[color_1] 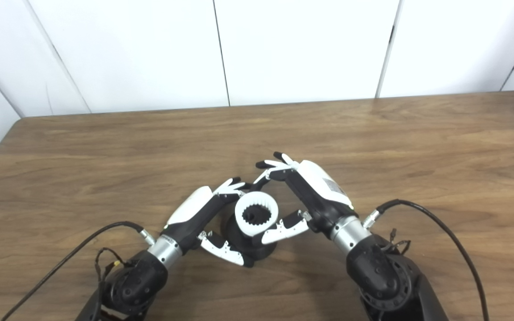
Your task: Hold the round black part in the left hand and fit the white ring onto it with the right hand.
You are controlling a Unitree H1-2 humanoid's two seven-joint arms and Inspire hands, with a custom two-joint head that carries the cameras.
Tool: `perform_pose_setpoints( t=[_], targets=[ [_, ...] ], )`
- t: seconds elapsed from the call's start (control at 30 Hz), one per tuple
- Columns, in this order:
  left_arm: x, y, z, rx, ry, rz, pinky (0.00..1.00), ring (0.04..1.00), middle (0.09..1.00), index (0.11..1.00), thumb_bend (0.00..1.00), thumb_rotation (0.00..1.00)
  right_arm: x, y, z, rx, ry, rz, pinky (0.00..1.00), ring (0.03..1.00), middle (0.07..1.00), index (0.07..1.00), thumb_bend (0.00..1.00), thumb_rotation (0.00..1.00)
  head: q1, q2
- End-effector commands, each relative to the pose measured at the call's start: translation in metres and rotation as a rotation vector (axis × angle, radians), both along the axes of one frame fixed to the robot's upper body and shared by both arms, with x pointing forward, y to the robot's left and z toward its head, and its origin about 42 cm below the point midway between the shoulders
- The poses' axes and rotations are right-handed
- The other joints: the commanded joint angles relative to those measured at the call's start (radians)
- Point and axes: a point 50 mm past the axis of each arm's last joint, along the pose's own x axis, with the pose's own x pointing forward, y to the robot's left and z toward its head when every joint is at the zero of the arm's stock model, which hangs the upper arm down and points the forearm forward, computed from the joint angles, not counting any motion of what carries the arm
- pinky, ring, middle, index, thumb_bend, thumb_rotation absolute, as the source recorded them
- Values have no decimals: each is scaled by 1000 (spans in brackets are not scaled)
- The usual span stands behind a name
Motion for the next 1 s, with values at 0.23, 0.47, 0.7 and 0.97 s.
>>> perform_pose_setpoints(
  t=[0.23,0.47,0.7,0.97],
  targets=[
    [-5,1,-10,57,59,5,931,1000,924,600,895,180,8,7,18,18,-94,25,1000,995,877,487,525,149,4,3],
    [-5,0,-10,56,57,6,934,1000,924,602,895,180,10,7,17,13,-89,21,1000,994,878,487,525,149,6,7],
    [-5,0,-10,54,62,8,936,1000,926,595,895,178,11,9,15,13,-83,28,1000,996,880,487,525,149,6,7],
    [-5,0,-8,51,59,5,931,1000,925,592,891,182,11,11,14,7,-79,36,1000,993,878,487,525,148,11,14]
  ],
)
